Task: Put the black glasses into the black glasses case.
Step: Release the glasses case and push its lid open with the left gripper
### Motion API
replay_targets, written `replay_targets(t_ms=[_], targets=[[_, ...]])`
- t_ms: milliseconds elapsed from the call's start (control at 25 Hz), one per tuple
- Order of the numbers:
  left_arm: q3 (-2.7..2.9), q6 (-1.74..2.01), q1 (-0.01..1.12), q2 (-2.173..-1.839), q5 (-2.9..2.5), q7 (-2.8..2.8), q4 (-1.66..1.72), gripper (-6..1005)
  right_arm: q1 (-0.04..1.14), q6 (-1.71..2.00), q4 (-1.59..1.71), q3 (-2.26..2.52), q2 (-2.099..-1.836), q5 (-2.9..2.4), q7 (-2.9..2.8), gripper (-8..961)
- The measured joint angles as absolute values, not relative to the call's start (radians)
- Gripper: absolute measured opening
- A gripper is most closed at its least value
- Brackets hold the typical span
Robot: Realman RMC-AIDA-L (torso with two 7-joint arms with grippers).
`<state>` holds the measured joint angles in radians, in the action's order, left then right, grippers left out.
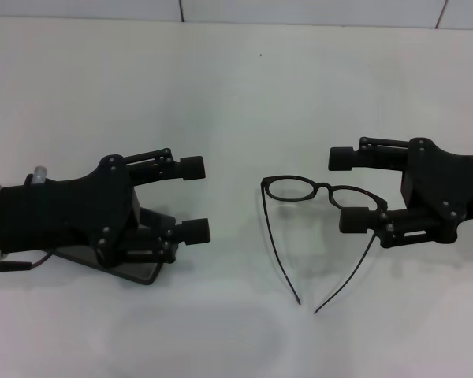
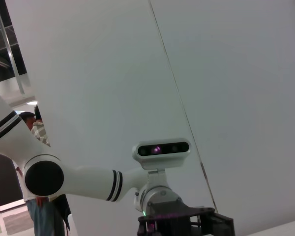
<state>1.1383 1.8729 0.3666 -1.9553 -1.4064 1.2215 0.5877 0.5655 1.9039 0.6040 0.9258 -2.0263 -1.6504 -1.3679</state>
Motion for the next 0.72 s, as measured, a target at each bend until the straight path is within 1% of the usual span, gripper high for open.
replay_targets(t_ms=[720], targets=[[1.138, 1.874, 0.365, -1.957, -1.405, 1.223, 0.589, 814, 0.546, 1.904, 0.597, 0.926, -2.026, -1.644, -1.366, 840]])
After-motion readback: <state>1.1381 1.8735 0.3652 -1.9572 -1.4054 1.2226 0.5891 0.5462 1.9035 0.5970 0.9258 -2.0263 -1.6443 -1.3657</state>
